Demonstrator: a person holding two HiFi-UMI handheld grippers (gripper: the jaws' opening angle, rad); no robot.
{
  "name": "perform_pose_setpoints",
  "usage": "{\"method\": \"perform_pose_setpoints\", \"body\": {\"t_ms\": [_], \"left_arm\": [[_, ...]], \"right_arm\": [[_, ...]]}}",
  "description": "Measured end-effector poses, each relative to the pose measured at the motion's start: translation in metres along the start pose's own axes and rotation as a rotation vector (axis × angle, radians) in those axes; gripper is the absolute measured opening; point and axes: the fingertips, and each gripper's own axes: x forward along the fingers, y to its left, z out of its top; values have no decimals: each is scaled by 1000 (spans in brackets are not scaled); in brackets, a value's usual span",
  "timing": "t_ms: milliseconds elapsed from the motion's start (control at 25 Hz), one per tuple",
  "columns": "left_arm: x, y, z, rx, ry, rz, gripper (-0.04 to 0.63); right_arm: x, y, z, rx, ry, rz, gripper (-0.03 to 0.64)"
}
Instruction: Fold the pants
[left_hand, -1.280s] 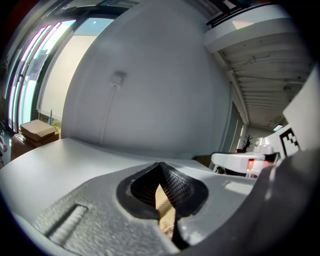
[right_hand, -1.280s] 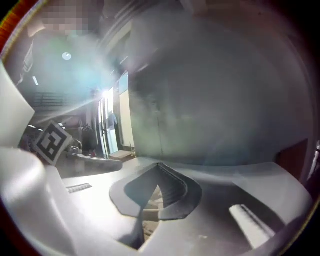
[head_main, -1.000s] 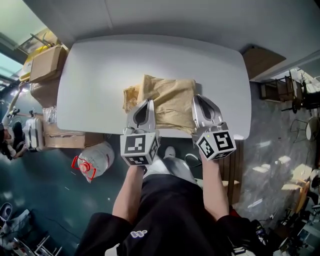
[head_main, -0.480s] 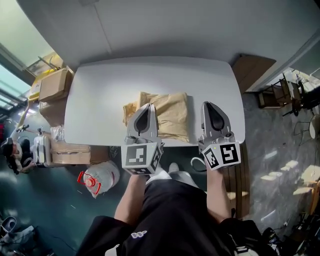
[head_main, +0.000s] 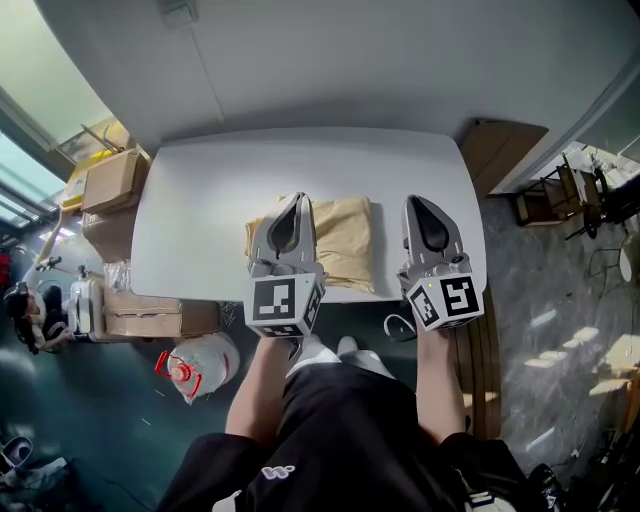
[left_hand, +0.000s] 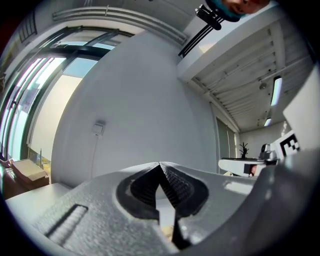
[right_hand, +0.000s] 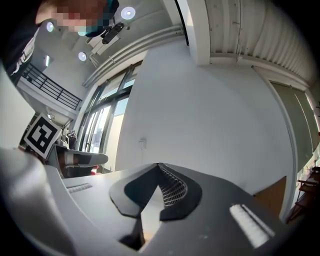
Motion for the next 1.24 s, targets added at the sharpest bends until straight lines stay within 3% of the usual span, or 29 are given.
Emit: {"method": "perform_pose_setpoints", "body": {"t_ms": [320,1040,1240], "left_arm": [[4,5,-9,-4,25,29,2],[9,-4,-22,-5,47,30,2],[-1,-2,-33,-5,87,37,2]], "right_arm": [[4,2,-9,2,38,42,6],[0,-11,-16,16,46,33,6],[-10,-2,-28,35,76,44,6]]}}
